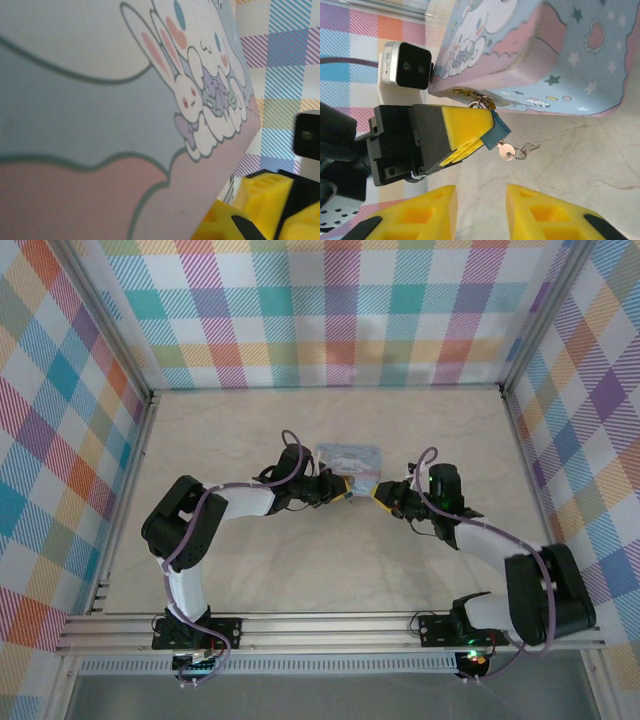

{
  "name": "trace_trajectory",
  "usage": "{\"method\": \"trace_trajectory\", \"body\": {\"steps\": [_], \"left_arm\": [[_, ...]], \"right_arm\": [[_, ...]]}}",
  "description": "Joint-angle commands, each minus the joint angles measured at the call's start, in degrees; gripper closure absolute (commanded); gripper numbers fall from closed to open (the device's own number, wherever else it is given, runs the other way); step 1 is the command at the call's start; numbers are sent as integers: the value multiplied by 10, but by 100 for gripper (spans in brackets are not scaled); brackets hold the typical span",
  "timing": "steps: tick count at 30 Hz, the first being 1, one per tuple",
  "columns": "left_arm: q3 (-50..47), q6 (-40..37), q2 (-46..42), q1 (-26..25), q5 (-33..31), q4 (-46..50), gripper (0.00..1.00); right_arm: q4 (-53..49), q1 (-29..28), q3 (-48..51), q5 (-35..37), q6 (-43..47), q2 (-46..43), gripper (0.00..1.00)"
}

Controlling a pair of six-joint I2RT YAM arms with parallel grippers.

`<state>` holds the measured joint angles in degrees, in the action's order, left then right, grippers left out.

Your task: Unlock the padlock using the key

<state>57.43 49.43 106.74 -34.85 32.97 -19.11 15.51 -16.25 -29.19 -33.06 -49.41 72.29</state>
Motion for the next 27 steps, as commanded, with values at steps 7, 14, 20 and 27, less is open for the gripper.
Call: {"method": "trace_trajectory", "body": {"steps": [7, 14, 20, 27], "left_arm": [[28, -3, -27, -4, 16, 3, 95], [30, 1, -28, -5, 20, 4, 95], [34, 1, -28, -5, 24, 7, 95], [36, 2, -27, -4, 27, 6, 95]], "right_arm": [[-329, -100, -118, 188, 276, -30, 60], [-366, -160, -182, 272, 350, 13, 52], [-382, -195, -224, 317, 390, 65, 50], [-374, -206, -252, 342, 409, 108, 50]]}}
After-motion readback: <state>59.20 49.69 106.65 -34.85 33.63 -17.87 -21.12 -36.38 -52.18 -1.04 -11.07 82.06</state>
